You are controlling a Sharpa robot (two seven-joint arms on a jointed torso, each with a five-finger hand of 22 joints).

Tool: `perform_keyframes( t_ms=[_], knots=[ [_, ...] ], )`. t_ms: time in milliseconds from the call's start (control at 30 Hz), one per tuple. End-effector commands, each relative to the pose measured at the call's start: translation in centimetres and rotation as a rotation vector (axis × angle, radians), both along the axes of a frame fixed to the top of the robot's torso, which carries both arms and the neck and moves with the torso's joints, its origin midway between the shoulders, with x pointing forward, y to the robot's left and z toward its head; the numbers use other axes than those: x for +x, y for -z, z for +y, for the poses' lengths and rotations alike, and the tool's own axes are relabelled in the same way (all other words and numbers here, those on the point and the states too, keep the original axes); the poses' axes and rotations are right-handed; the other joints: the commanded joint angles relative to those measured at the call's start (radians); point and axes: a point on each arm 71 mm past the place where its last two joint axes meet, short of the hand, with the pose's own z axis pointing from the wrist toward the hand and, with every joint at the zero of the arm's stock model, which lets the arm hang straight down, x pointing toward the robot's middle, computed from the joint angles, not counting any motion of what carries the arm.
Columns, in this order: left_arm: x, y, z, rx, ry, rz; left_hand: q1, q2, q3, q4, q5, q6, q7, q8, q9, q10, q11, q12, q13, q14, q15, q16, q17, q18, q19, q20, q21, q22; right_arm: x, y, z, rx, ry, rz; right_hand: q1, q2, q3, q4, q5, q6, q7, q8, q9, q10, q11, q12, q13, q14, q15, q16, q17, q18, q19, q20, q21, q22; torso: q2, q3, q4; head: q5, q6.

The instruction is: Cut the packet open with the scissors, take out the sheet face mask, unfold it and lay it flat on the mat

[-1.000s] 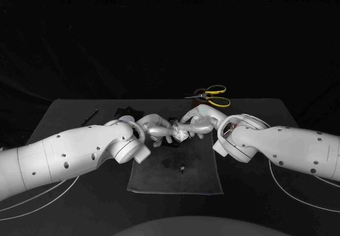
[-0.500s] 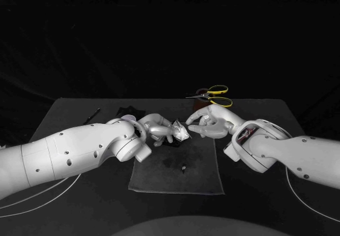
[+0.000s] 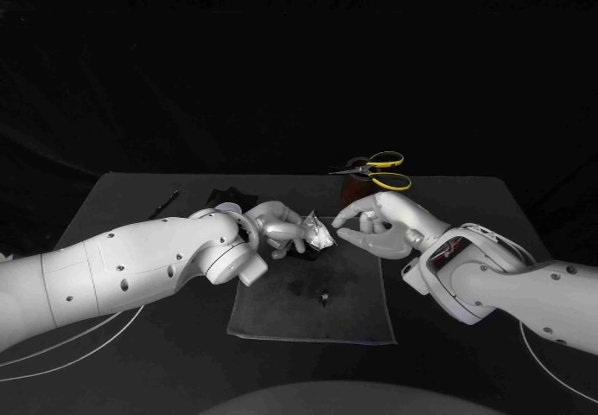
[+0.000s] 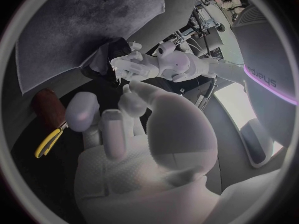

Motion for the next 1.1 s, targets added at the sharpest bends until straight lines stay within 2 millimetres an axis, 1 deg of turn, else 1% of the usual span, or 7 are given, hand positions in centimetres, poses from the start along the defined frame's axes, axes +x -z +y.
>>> perform_keyframes(
  t_ms=[33,133,367,533,733,800,1100],
  knots=[
    [-0.1,0.0,-0.3,-0.001,0.020,0.016,0.003,0.008,0.067,-0.076,0.004,0.004,0.000,0.004,0.055,0.011,-0.006,0.002,0.001,0.028,-0.009,0.005,0.002,-0.007,0.010,0.000,0.004,0.002,-0.3,0.1,0.8,-0.078,-0.017,-0.082,0.005,0.002,-0.009,0.002,-0.004,0.005,0.002,-0.010,-0.003,0.004,0.001,0.024,0.018,0.069,-0.003,0.007,0.082,-0.010,0.004,0.000,0.003,0.005,0.001,0.0001,0.0011,0.002,-0.003],
    [-0.1,0.0,-0.4,-0.001,0.024,0.018,0.003,0.008,0.067,-0.076,0.004,0.004,0.000,0.004,0.055,0.011,-0.006,0.002,0.001,0.028,-0.009,0.005,0.002,-0.007,0.010,0.000,0.004,0.002,-0.2,0.4,1.4,-0.108,-0.009,-0.088,0.006,0.004,-0.009,0.003,-0.006,0.005,0.002,-0.013,-0.005,0.005,0.001,0.032,0.023,0.071,-0.003,0.010,0.089,-0.010,0.004,0.000,0.004,0.007,0.002,0.0004,0.0020,0.002,-0.004],
    [-0.2,0.0,-0.6,-0.001,0.031,0.022,0.001,0.008,0.068,-0.077,0.004,0.005,0.000,0.004,0.055,0.012,-0.006,0.002,0.002,0.028,-0.010,0.005,0.003,-0.007,0.011,0.000,0.005,0.003,0.3,1.1,2.3,-0.163,0.024,-0.093,0.008,0.003,-0.009,0.002,-0.007,-0.001,0.004,-0.021,-0.009,0.004,0.003,0.041,0.030,0.071,-0.002,0.012,0.094,-0.010,0.004,0.001,0.003,0.007,0.001,-0.0006,0.0001,0.003,-0.006],
    [-0.3,0.0,-0.7,-0.001,0.038,0.026,0.000,0.008,0.069,-0.078,0.004,0.005,-0.001,0.004,0.056,0.012,-0.007,0.002,0.002,0.029,-0.010,0.005,0.003,-0.007,0.012,0.000,0.006,0.004,0.8,1.4,2.6,-0.194,0.055,-0.102,0.009,0.001,-0.008,0.002,-0.006,-0.013,0.010,-0.035,-0.015,-0.001,0.007,0.044,0.032,0.071,0.002,0.012,0.094,-0.010,0.002,0.003,0.001,0.007,0.001,0.0006,0.0012,0.003,-0.009],
    [-0.3,0.0,-0.8,-0.001,0.041,0.028,-0.001,0.008,0.070,-0.080,0.005,0.005,-0.001,0.004,0.056,0.013,-0.007,0.002,0.002,0.029,-0.010,0.005,0.003,-0.007,0.012,0.000,0.006,0.004,1.5,1.8,2.6,-0.230,0.086,-0.102,0.005,-0.012,-0.011,0.004,-0.009,-0.034,0.021,-0.061,-0.027,-0.009,0.016,0.042,0.031,0.069,0.009,0.011,0.090,-0.010,0.000,0.009,-0.002,0.006,0.000,-0.0010,-0.0001,0.000,-0.010],
    [-0.3,0.0,-0.7,0.000,0.042,0.028,-0.002,0.008,0.071,-0.080,0.005,0.005,-0.001,0.004,0.056,0.013,-0.007,0.002,0.002,0.029,-0.010,0.005,0.004,-0.007,0.012,-0.001,0.006,0.005,1.6,1.9,2.6,-0.247,0.091,-0.100,0.006,-0.018,-0.012,0.003,-0.013,-0.045,0.025,-0.072,-0.032,-0.012,0.020,0.040,0.030,0.068,0.012,0.010,0.087,-0.009,-0.003,0.011,-0.005,0.004,0.000,-0.0006,0.0009,-0.001,-0.011],
    [-0.3,0.0,-0.6,-0.001,0.040,0.027,-0.006,0.008,0.075,-0.084,0.007,0.007,-0.001,0.004,0.057,0.013,-0.007,0.002,0.003,0.029,-0.011,0.005,0.004,-0.007,0.013,-0.001,0.007,0.006,1.8,2.5,2.7,-0.315,0.086,-0.072,0.008,-0.043,-0.028,0.004,-0.065,-0.061,0.034,-0.101,-0.046,-0.021,0.029,0.043,0.028,0.065,0.021,0.007,0.082,-0.007,-0.009,0.021,-0.014,0.001,0.000,-0.0004,-0.0003,-0.001,-0.013]
  ],
)
